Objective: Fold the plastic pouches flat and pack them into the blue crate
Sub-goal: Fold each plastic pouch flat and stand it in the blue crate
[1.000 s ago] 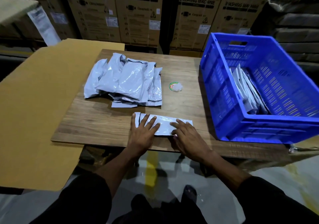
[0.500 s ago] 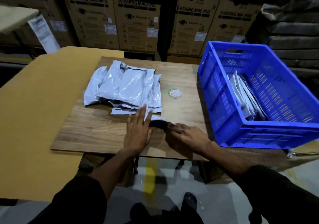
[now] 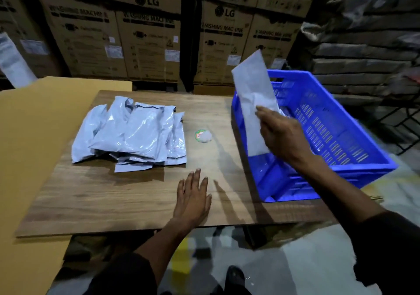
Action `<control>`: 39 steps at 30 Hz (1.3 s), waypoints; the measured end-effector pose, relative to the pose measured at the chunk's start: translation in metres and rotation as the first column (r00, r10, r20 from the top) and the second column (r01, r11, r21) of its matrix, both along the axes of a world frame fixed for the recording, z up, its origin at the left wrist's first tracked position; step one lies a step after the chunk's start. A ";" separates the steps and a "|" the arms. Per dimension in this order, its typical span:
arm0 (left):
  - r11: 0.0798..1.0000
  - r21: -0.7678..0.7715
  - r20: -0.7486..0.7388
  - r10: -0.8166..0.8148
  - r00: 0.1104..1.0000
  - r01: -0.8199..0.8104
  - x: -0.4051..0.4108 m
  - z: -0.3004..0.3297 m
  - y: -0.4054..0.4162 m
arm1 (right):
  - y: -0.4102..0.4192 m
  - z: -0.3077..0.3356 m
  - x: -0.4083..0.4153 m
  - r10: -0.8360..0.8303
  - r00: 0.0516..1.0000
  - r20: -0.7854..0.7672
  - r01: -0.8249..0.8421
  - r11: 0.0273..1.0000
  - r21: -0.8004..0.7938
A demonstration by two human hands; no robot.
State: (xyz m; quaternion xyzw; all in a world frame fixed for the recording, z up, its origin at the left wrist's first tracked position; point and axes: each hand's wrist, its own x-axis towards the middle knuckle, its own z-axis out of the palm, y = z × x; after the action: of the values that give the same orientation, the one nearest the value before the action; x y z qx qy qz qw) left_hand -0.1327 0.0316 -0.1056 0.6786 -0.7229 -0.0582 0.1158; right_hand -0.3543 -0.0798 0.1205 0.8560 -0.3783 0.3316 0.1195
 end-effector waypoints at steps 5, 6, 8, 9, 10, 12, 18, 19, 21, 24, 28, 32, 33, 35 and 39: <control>0.999 0.043 0.054 -0.017 0.998 0.014 -0.019 0.003 -0.018 | -0.044 0.056 -0.065 -0.126 0.988 -0.091 0.121 0.991 -0.057; 0.999 0.045 0.056 -0.018 0.998 0.015 -0.023 0.004 -0.021 | -0.053 0.061 -0.078 -0.152 0.981 -0.119 0.147 0.988 -0.051; 0.998 0.050 0.060 -0.026 0.998 0.023 -0.031 0.005 -0.030 | -0.067 0.061 -0.104 -0.220 0.959 -0.179 0.217 0.975 -0.038; 0.998 0.050 0.063 -0.028 0.998 0.025 -0.036 0.005 -0.034 | -0.074 0.057 -0.117 -0.251 0.945 -0.208 0.254 0.967 -0.011; 0.998 0.051 0.064 -0.030 0.998 0.026 -0.041 0.005 -0.038 | -0.080 0.049 -0.129 -0.285 0.926 -0.246 0.302 0.953 0.032; 0.998 0.053 0.065 -0.030 0.997 0.027 -0.050 0.006 -0.045 | -0.090 0.028 -0.150 -0.342 0.865 -0.367 0.407 0.906 0.116; 0.998 0.057 0.082 0.003 0.997 -0.007 -0.066 0.004 -0.058 | -0.110 -0.025 -0.187 -0.286 0.712 -0.642 0.532 0.815 0.228; 0.999 0.053 0.088 0.007 0.996 -0.012 -0.068 0.003 -0.060 | -0.112 -0.032 -0.191 -0.258 0.704 -0.662 0.524 0.818 0.238; 0.998 0.063 0.099 0.014 0.995 -0.020 -0.067 0.003 -0.062 | -0.115 -0.040 -0.193 -0.215 0.681 -0.700 0.529 0.805 0.267; 0.997 0.080 0.101 0.011 0.995 -0.019 -0.067 0.001 -0.064 | -0.120 -0.045 -0.189 -0.122 0.696 -0.708 0.507 0.781 0.364; 0.996 0.092 0.083 0.007 0.996 -0.015 -0.063 -0.001 -0.064 | -0.114 -0.045 -0.179 -0.107 0.714 -0.692 0.434 0.843 0.318; 0.998 0.065 0.035 -0.019 0.999 0.017 -0.048 0.001 -0.051 | -0.101 -0.029 -0.155 -0.223 0.825 -0.519 0.383 0.896 0.224; 0.999 0.040 0.025 -0.017 1.000 0.015 -0.043 0.001 -0.045 | -0.097 -0.024 -0.143 -0.231 0.866 -0.443 0.343 0.920 0.191; 1.000 -0.001 0.021 0.006 1.000 -0.006 -0.028 -0.001 -0.033 | -0.087 -0.013 -0.105 -0.203 0.927 -0.315 0.249 0.962 0.111; 0.998 0.028 -0.009 0.063 0.998 -0.063 0.006 -0.001 -0.014 | -0.057 0.003 0.001 0.030 0.993 -0.117 -0.019 0.995 0.097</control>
State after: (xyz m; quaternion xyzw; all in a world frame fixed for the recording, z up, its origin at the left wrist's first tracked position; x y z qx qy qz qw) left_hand -0.1265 0.0172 -0.1066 0.7024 -0.6996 -0.0678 0.1117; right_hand -0.3529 -0.1368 0.1235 0.8834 -0.3756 0.2631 0.0962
